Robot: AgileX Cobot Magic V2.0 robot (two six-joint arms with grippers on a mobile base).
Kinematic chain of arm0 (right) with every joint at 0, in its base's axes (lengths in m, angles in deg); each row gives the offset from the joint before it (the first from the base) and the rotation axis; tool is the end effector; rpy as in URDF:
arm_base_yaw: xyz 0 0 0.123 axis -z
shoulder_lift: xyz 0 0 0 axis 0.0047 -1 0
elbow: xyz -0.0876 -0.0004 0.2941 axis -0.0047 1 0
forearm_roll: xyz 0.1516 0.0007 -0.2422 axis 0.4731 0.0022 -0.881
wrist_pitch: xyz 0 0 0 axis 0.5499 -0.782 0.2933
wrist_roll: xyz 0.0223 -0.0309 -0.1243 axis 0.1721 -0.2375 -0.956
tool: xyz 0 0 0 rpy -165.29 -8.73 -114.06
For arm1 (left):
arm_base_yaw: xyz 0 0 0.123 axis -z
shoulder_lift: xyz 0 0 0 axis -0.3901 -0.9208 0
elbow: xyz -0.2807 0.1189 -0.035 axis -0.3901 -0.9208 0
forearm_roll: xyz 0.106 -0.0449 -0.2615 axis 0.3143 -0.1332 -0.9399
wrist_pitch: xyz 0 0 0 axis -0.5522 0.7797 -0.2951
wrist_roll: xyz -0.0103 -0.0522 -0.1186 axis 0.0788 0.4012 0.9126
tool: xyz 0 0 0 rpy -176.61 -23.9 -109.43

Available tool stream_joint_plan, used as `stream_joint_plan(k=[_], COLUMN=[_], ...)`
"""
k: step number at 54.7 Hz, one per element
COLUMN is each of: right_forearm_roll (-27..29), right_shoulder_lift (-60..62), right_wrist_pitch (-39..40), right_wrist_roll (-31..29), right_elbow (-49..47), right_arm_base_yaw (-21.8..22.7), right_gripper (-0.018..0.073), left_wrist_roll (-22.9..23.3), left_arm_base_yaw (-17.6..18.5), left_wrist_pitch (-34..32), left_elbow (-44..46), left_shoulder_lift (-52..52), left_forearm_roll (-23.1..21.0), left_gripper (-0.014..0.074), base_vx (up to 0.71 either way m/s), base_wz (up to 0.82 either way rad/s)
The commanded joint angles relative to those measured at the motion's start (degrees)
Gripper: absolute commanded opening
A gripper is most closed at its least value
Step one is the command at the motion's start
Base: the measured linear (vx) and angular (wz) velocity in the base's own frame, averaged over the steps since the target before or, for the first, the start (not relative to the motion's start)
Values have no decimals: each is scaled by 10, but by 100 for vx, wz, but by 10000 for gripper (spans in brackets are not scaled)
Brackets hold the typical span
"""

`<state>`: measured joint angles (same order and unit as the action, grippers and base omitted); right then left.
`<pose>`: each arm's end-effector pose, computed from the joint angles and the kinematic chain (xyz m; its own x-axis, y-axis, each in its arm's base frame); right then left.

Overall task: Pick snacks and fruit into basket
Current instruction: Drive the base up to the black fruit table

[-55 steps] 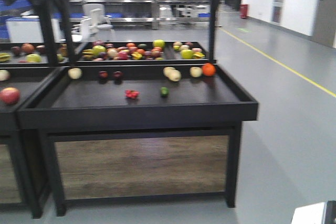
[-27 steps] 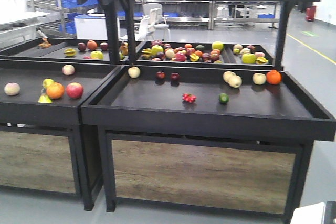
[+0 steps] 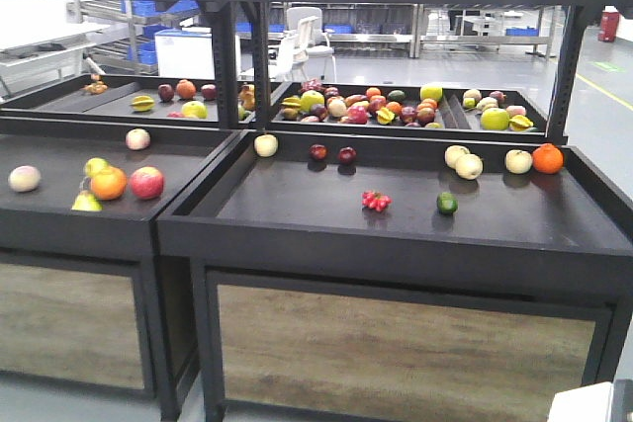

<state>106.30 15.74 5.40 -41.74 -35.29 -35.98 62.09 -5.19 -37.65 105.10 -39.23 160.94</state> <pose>0.1715 0.1701 0.3106 -0.1493 -0.2466 -0.9575 -0.8023 0.5963 -0.0285 0.1406 -0.0684 0.2732 -0.0968 0.0416 -0.9944 0.4643 0.8856 -0.0081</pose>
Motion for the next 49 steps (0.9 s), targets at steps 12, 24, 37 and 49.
stream_joint_plan(k=[12, 24, 37, 49], right_forearm_roll=[11, 11, 11, 11], right_shoulder_lift=[5, 5, 5, 5], right_wrist_pitch=[11, 10, 10, 10], right_wrist_roll=[-3, -3, -3, -3], right_elbow=[-18, -18, -18, -18], right_arm_base_yaw=[2, 2, 2, 2], right_gripper=[-8, -8, -8, -8], left_wrist_roll=[4, 4, 4, 4], left_arm_base_yaw=[-1, -1, -1, -1], left_wrist_pitch=[13, 13, 13, 13], left_elbow=[17, 17, 17, 17], left_shoulder_lift=[-3, -3, -3, -3], left_forearm_roll=[24, 24, 24, 24], left_gripper=[3, 3, 3, 3], base_vx=[34, 39, 41, 41], base_wz=[-18, -23, -22, -19])
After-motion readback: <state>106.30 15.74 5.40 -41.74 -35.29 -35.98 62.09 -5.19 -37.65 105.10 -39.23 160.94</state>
